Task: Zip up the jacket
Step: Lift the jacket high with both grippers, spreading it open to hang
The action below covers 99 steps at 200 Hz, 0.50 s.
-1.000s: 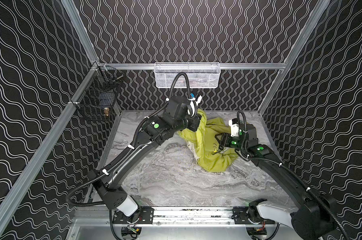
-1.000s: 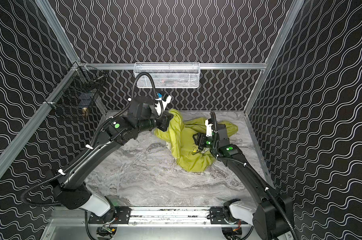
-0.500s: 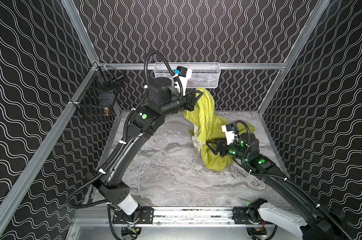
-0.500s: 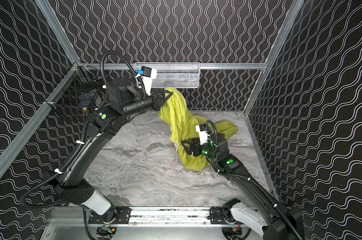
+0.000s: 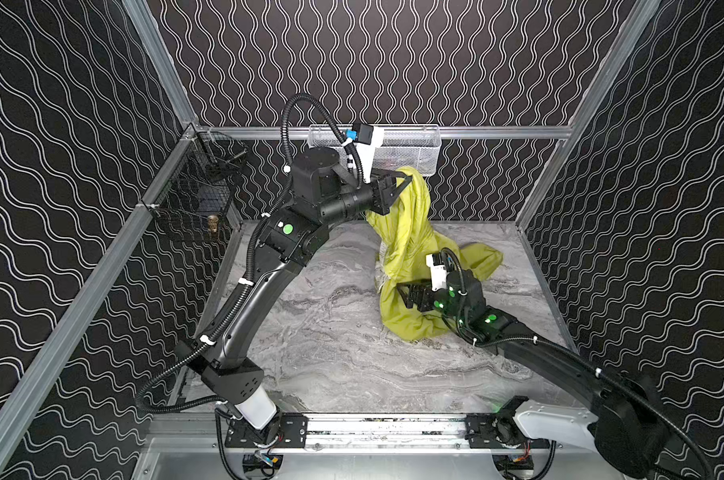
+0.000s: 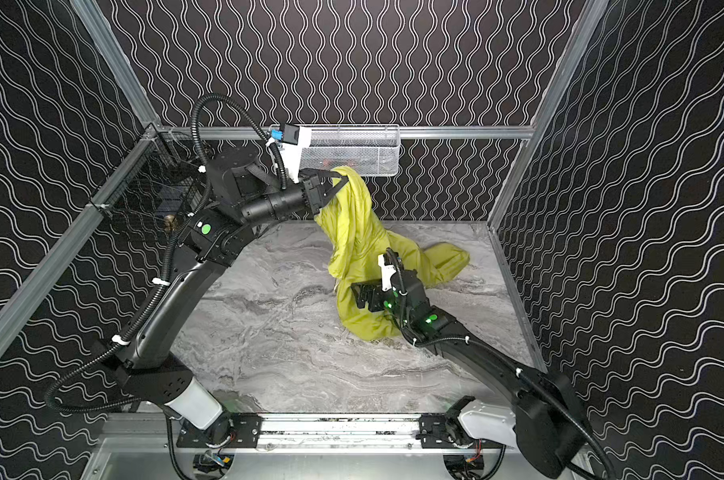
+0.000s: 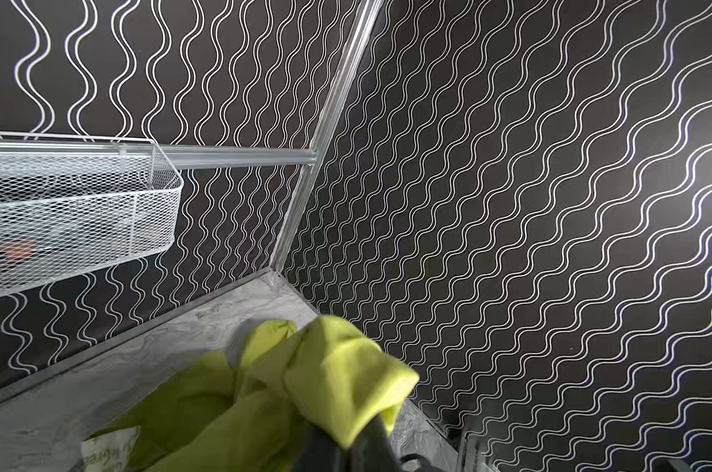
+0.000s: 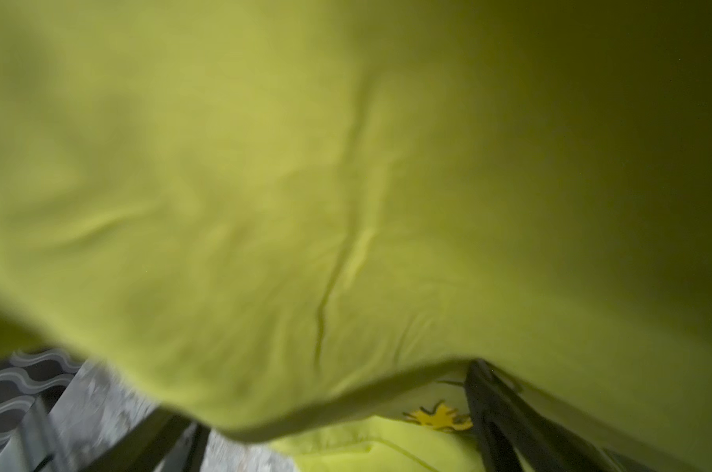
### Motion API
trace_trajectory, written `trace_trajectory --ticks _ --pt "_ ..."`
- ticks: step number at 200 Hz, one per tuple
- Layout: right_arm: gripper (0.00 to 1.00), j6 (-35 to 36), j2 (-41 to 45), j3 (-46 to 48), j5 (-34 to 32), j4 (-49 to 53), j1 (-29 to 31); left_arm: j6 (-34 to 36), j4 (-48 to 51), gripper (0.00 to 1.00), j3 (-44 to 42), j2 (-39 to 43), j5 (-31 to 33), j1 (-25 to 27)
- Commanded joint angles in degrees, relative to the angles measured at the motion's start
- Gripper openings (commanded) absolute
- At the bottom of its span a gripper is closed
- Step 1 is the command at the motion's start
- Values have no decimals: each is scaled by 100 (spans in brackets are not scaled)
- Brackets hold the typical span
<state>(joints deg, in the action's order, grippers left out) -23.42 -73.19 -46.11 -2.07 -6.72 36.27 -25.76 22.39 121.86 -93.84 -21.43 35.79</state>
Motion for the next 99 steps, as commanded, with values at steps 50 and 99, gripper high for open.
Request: trace_trajectory --ticks 50,99 --pt "12 -142 -286 -891 -1274 -127 -10 416 58 0 -126 560 361 -15" --pt "0 651 176 -1408 -1214 302 -49 717 169 0 -33 720 543 -18"
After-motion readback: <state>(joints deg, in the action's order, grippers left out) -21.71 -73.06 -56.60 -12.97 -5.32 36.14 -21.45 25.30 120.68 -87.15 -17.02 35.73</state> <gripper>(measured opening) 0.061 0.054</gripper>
